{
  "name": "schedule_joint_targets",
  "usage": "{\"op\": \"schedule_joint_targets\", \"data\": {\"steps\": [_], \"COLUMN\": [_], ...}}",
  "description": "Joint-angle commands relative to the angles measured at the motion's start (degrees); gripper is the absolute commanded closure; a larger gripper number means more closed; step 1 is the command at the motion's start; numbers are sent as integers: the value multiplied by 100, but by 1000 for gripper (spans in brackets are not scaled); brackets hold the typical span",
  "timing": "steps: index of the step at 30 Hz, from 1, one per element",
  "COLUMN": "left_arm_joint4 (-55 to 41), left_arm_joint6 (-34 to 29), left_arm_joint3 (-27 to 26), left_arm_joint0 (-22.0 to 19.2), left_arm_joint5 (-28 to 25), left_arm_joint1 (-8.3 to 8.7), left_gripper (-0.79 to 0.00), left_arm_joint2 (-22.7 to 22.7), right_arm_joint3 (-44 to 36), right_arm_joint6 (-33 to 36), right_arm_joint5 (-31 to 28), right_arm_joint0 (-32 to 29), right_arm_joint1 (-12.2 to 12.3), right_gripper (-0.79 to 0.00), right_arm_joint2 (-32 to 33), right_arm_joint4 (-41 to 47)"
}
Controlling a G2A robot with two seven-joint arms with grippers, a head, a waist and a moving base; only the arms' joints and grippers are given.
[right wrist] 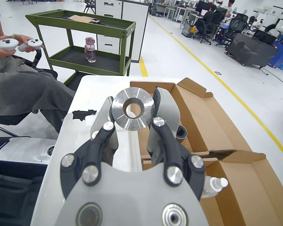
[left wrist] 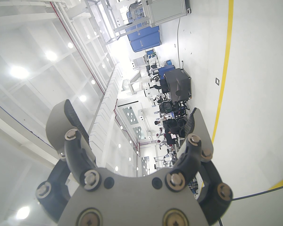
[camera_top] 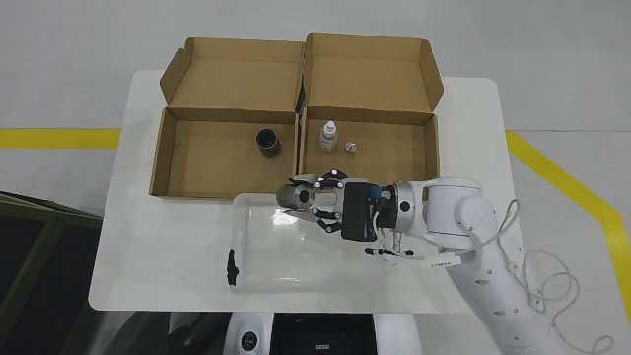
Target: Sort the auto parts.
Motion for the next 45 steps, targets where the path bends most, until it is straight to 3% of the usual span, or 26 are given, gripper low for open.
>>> {"op": "schedule_joint_targets", "data": {"steps": [1,10,20,31,45], "left_arm_joint4": [0,0,0,0,0], "left_arm_joint6": [0,0,0,0,0], "left_arm_joint3": [0,0,0,0,0], "left_arm_joint0": [0,0,0,0,0], "left_arm_joint5": [0,0,0,0,0], "left_arm_joint1": [0,0,0,0,0], "left_gripper": [-785,-785,-785,-785,-785], "left_arm_joint2": [0,0,0,0,0], "right_arm_joint3": [35,371,831,1678,2813], "right_arm_joint6": [-47,-190,178,577,971], "right_arm_joint5": [48,342,811,1284,1734], "right_arm_joint0": [18,262,892,1804,2813], "right_arm_joint1": [4,-26,-137,-425,-850], "right_gripper": [0,0,0,0,0], "right_arm_joint2": [2,-197,-746,-1784,-2651], "right_arm_joint4": [37,249,181,-31,-320]}}
